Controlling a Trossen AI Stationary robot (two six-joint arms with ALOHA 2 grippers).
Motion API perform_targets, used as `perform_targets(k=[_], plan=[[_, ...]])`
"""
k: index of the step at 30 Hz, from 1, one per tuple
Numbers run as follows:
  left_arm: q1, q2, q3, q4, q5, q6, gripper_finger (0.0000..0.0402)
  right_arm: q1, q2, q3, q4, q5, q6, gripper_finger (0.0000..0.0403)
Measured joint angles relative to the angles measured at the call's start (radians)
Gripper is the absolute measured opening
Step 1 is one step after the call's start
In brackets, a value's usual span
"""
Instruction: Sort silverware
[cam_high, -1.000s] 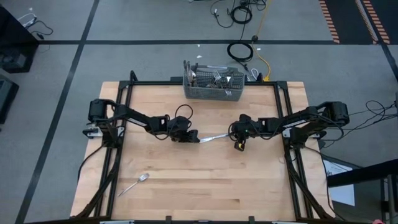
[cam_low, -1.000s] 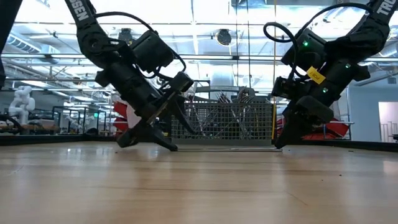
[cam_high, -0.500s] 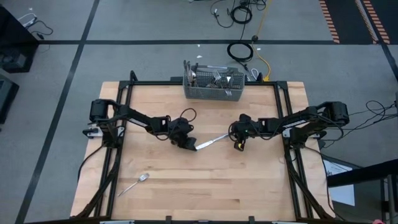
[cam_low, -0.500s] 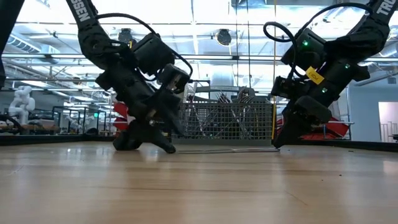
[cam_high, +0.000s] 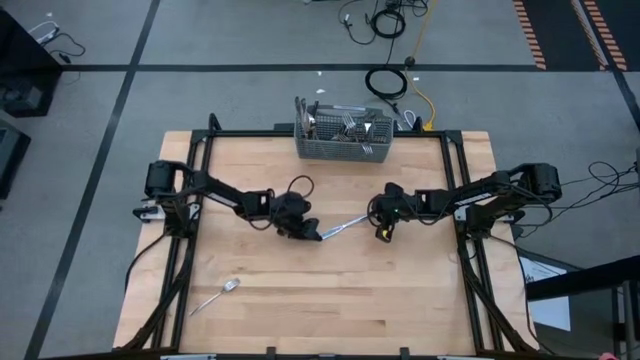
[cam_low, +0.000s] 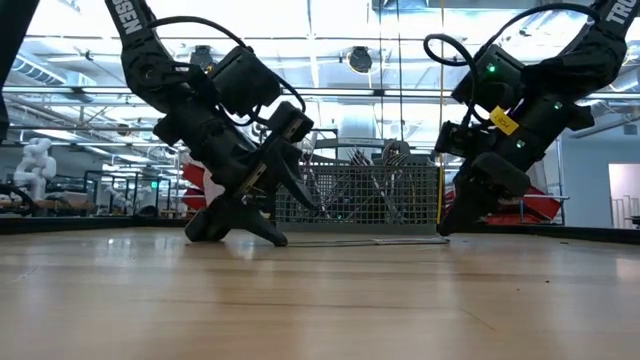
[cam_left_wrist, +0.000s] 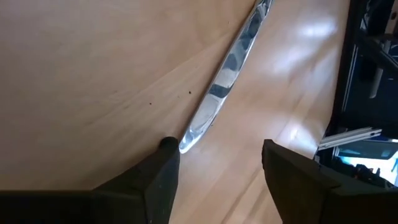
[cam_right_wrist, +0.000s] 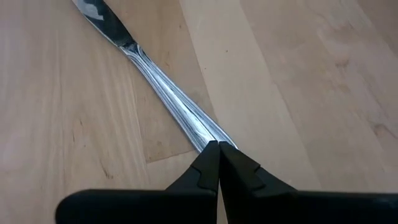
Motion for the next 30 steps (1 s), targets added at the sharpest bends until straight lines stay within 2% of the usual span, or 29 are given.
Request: perform_targets(k=[5, 9, 18, 23, 30], plan=[[-0.021, 0.0, 0.0, 0.004, -0.025, -0.004, 0.023, 0.0, -0.001, 0.0, 0.052, 0.0, 0.01, 0.0], [-0.025, 0.0, 0.001, 0.0, -0.051, -0.012, 0.0203, 0.0, -0.001, 0.0, 0.073, 0.004, 0.02, 0.0], [-0.033, 0.0, 0.002, -0.003, -0.058, 0.044, 0.0085, 0.0, -0.001, 0.0, 0.072, 0.012, 0.043, 0.0], [-0.033, 0.0, 0.002, -0.005, -0.064, 0.078, 0.001, 0.009, -0.022, 0.022, 0.076, 0.024, -0.009, 0.0], [-0.034, 0.0, 0.002, -0.004, -0.079, 0.154, 0.0004, 0.061, -0.021, 0.161, -0.066, 0.024, -0.208, 0.0]])
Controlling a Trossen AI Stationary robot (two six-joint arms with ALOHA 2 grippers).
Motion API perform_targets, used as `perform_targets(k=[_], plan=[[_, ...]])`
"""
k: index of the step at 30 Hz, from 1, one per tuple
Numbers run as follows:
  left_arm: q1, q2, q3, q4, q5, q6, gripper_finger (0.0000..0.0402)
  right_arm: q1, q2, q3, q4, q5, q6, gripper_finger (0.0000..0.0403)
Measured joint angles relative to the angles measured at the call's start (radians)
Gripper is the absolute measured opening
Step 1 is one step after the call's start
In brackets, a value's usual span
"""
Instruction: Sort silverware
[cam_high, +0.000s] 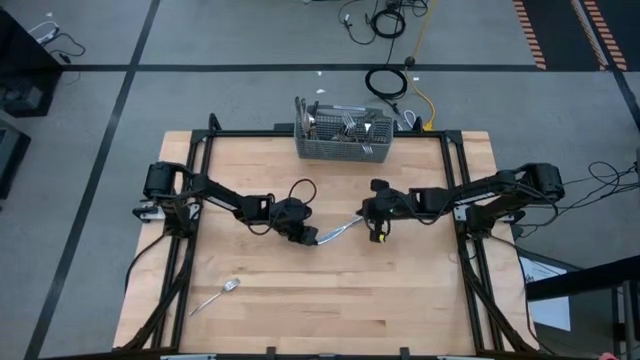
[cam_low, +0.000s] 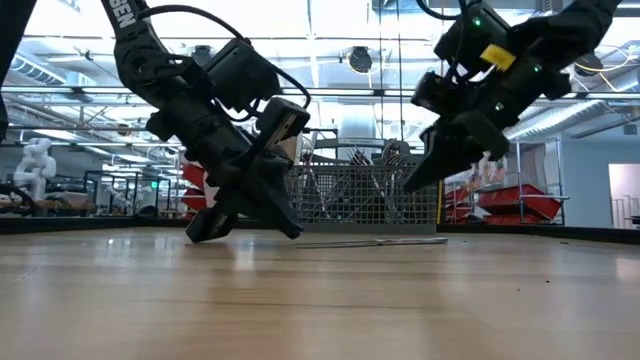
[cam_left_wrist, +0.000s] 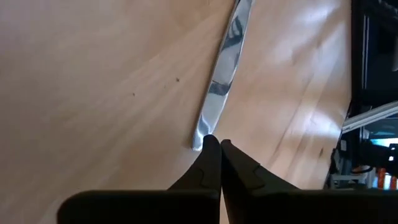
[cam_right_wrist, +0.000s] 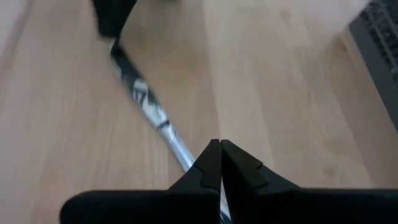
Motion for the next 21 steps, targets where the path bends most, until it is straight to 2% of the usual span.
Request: perform_targets(k=[5, 7, 11, 14, 17, 21], plan=[[0.0, 0.0, 0.0, -0.004, -0.006, 0.054, 0.0003, -0.006, 0.003, 0.007, -0.192, 0.083, -0.063, 0.0], [0.0, 0.0, 0.0, -0.005, -0.006, 0.06, 0.0002, -0.009, 0.003, 0.006, -0.263, 0.083, -0.062, 0.0], [0.0, 0.0, 0.0, -0.006, -0.006, 0.06, 0.0002, 0.017, 0.003, 0.006, -0.265, 0.076, -0.104, 0.0], [0.0, 0.0, 0.0, -0.006, -0.006, 0.061, 0.0001, 0.024, 0.005, 0.006, -0.248, 0.059, -0.211, 0.0004], [0.0, 0.0, 0.0, -0.006, -0.006, 0.083, 0.0001, 0.026, 0.006, 0.006, -0.246, -0.009, -0.371, 0.0026], [0.001, 0.0, 0.0, -0.011, 0.024, 0.144, 0.0001, 0.023, 0.01, 0.006, -0.236, -0.031, -0.518, 0.0078]])
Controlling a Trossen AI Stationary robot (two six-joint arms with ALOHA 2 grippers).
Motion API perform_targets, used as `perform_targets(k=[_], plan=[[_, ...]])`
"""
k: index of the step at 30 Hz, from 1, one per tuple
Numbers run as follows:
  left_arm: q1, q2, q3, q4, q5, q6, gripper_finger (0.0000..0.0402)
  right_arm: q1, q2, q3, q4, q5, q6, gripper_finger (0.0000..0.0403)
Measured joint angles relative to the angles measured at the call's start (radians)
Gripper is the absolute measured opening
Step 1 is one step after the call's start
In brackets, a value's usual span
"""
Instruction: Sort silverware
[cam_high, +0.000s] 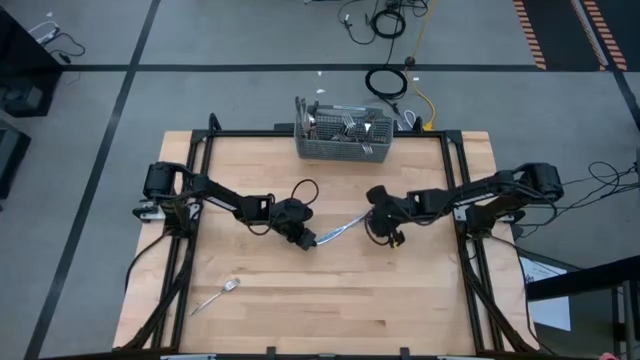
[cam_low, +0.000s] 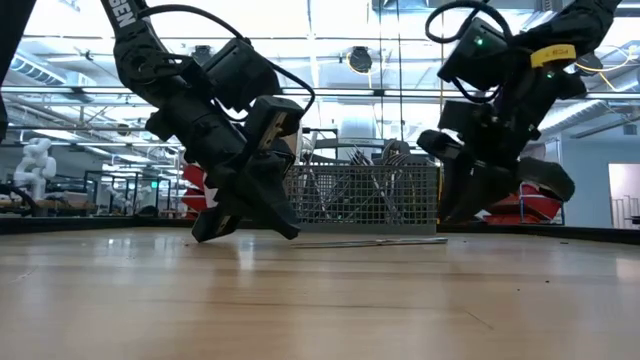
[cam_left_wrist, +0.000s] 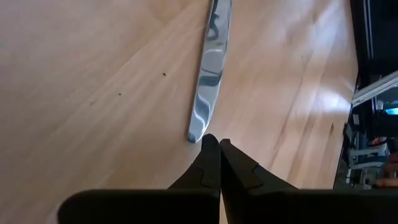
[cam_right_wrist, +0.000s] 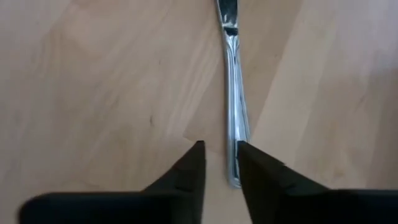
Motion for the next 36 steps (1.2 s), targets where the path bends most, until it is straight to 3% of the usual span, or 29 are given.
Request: perform_targets(k=[7, 13, 18, 24, 28, 36], plan=[[-0.006, 0.0, 0.001, -0.008, 0.006, 0.04, 0.0, -0.045, 0.064, 0.0, 0.13, 0.002, -0.131, 0.0164], [-0.006, 0.0, 0.002, -0.01, 0.007, 0.041, 0.0, -0.068, 0.175, 0.003, 0.18, -0.035, -0.187, 0.018], [-0.006, 0.0, 0.002, -0.01, 0.011, 0.042, 0.0, -0.097, 0.261, 0.012, 0.214, -0.097, -0.141, 0.0159], [-0.012, 0.0, 0.002, -0.012, 0.026, 0.055, 0.0, -0.144, 0.297, 0.013, 0.221, -0.207, -0.034, 0.0083], [-0.018, -0.001, 0.002, -0.012, 0.02, 0.057, 0.0005, -0.149, 0.298, 0.013, 0.231, -0.198, 0.022, 0.0022], [-0.02, -0.022, -0.001, -0.014, -0.009, 0.04, 0.0013, -0.14, 0.309, 0.013, 0.291, -0.153, 0.243, 0.0004]])
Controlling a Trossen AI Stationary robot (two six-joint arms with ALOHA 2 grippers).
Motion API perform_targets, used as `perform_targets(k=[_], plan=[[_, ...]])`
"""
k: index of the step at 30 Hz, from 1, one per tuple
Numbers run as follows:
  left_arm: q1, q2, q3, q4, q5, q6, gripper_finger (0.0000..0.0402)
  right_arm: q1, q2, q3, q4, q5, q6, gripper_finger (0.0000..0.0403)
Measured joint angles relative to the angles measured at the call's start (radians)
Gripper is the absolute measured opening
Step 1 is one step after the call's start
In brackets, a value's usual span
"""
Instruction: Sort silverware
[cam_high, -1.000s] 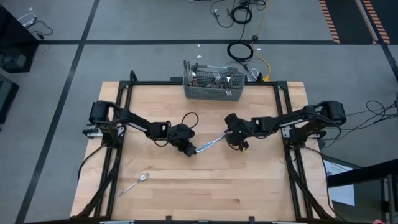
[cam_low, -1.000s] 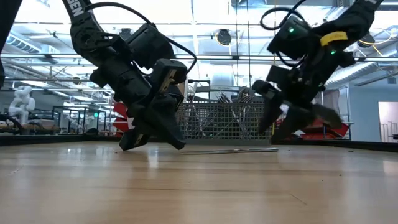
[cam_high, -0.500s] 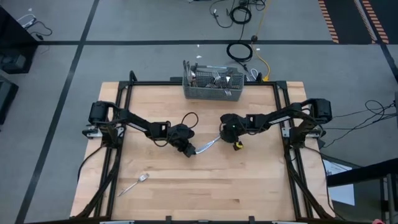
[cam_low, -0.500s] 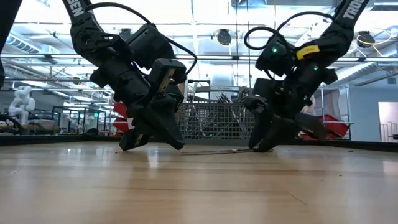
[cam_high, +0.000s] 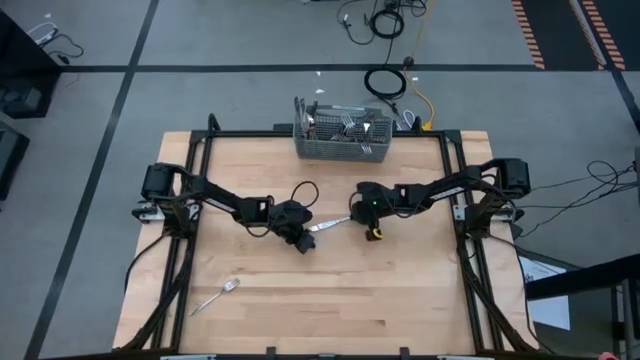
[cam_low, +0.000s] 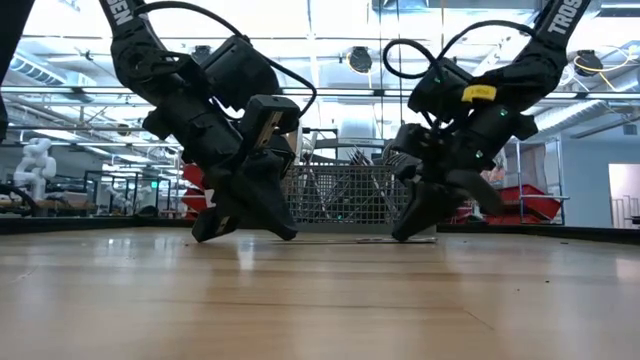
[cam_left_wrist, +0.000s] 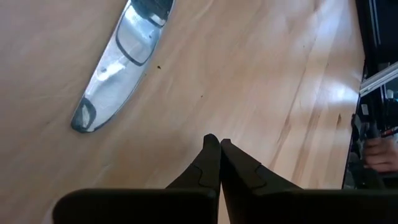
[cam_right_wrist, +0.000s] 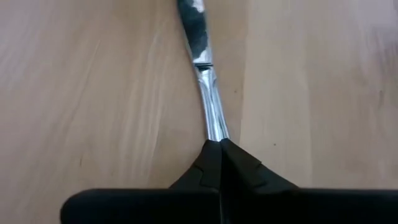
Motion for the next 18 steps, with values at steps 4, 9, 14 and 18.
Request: perform_targets(k=[4, 9, 14, 18], plan=[[-0.002, -0.012, -0.003, -0.007, -0.004, 0.002, 0.0014, -0.001, -0.009, -0.001, 0.007, -0.012, 0.133, 0.0005], [-0.004, -0.055, -0.009, -0.028, -0.133, 0.001, 0.0008, -0.003, -0.017, -0.01, 0.039, -0.038, 0.251, 0.0004], [0.011, -0.159, -0.01, -0.032, -0.312, 0.085, 0.0007, -0.011, -0.014, -0.01, 0.039, -0.05, 0.365, 0.0002], [0.018, -0.229, -0.009, -0.056, -0.479, 0.202, 0.0007, -0.011, -0.014, -0.01, 0.041, -0.048, 0.413, 0.0001]])
